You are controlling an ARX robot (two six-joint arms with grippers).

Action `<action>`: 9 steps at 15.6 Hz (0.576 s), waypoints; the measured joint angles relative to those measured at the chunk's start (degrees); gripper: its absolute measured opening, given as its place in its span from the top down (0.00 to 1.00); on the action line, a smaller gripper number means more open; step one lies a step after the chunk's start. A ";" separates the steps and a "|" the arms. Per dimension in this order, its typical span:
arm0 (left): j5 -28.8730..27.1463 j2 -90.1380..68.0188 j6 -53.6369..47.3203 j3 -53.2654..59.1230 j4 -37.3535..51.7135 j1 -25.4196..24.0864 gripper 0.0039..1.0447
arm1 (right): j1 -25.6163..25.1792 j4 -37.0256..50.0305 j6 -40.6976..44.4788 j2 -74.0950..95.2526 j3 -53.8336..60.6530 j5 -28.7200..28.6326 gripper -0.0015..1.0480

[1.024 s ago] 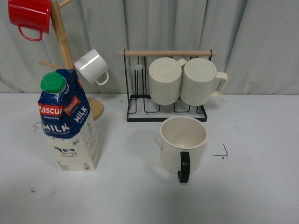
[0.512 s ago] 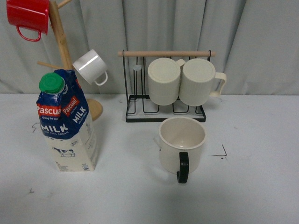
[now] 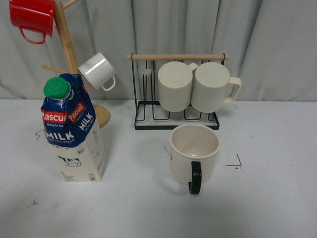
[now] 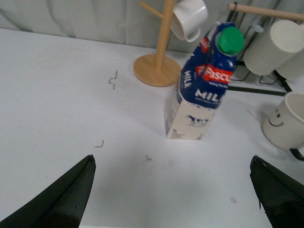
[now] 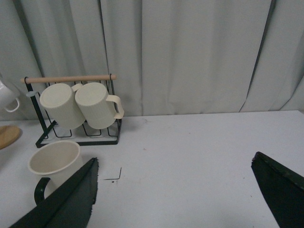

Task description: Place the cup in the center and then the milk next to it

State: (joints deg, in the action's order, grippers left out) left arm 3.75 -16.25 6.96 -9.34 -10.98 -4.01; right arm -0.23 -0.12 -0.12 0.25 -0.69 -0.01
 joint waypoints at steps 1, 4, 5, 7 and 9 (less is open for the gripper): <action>0.22 -7.63 0.37 -2.97 6.95 -0.79 0.06 | 0.00 -0.07 0.00 0.00 0.00 0.00 0.07; 1.46 -30.36 -1.92 -12.09 26.16 3.23 0.06 | 0.00 -0.07 -0.02 0.00 0.00 0.00 0.06; 2.62 -39.04 -3.37 -16.04 30.69 3.96 0.06 | 0.00 -0.09 -0.02 0.00 0.00 0.00 0.06; 2.82 -50.56 -5.70 -22.53 34.34 4.52 0.06 | 0.00 -0.07 -0.02 0.00 0.00 0.00 0.06; 2.71 -61.22 -7.34 -30.25 33.75 4.63 0.06 | 0.00 -0.09 -0.02 0.00 0.00 0.00 0.06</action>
State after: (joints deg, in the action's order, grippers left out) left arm 6.46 -77.47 -0.38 -39.59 22.76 0.62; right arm -0.23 -0.21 -0.14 0.25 -0.69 -0.01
